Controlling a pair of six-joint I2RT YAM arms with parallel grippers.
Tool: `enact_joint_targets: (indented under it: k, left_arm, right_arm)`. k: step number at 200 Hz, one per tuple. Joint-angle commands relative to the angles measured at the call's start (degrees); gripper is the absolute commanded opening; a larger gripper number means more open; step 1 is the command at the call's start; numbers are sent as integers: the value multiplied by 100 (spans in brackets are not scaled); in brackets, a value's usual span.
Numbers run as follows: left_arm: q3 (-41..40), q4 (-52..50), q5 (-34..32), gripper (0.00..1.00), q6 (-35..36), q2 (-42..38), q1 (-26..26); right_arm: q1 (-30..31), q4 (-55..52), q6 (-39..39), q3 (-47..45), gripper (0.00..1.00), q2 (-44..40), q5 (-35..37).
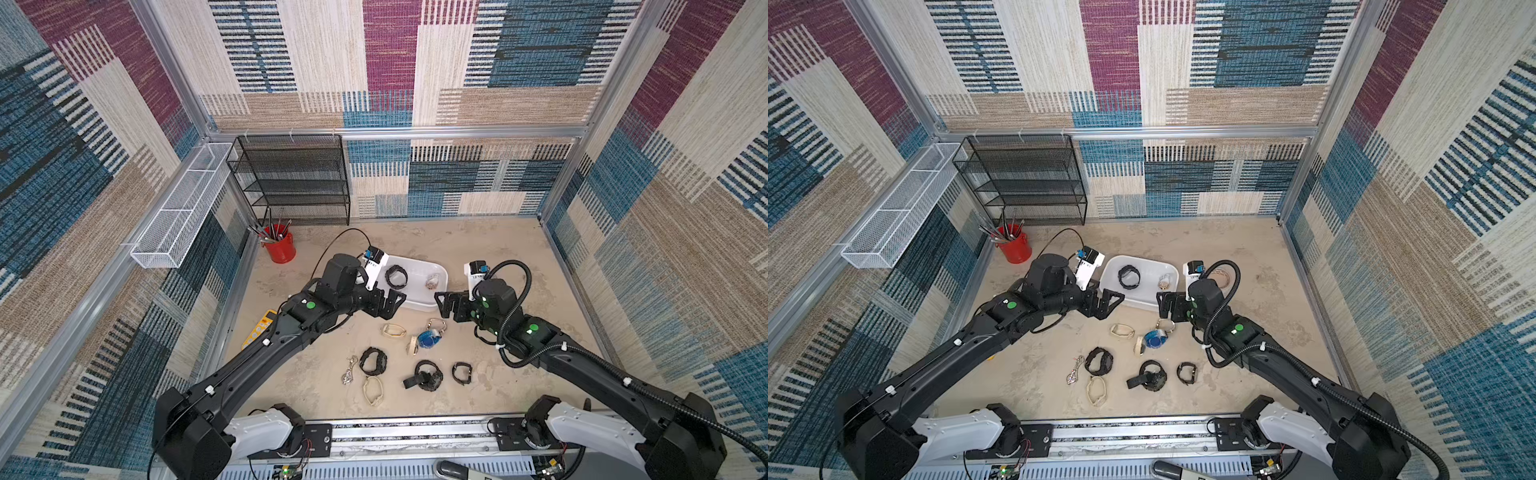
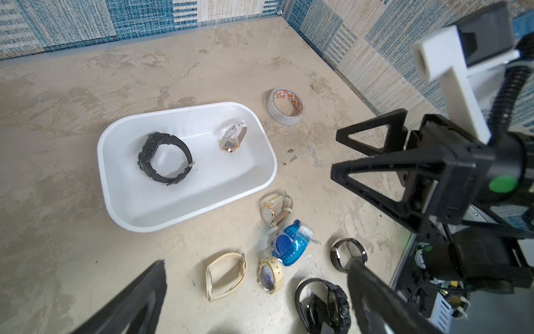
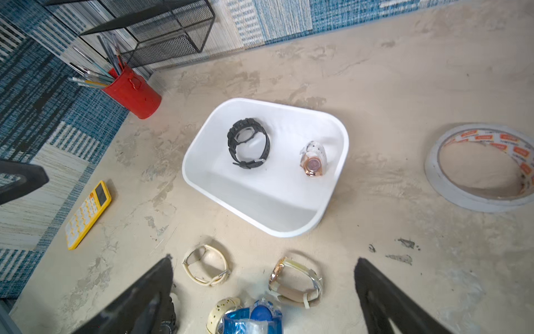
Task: Put the watch into the storage box
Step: Pick up the watch at the center of the board.
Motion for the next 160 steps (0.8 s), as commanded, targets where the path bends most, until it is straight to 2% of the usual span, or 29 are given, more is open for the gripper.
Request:
enact_joint_targets:
  k: [1, 30, 79, 113, 160]
  left_arm:
    - [-188, 234, 304, 99, 280, -146, -4]
    - [-264, 257, 234, 98, 193, -182, -3]
    - [-263, 228, 231, 97, 170, -253, -4]
    - [-256, 165, 179, 97, 178, -235, -4]
    - [-273, 135, 221, 97, 152, -227, -4]
  right_arm:
    - [13, -772, 380, 125, 91, 144, 95]
    - [158, -1470, 945, -91, 84, 164, 77]
    - [876, -2148, 1694, -368, 75, 32, 156]
    - [1274, -2237, 2038, -419, 67, 280, 73]
    - [1594, -2437, 2411, -548, 62, 341, 101]
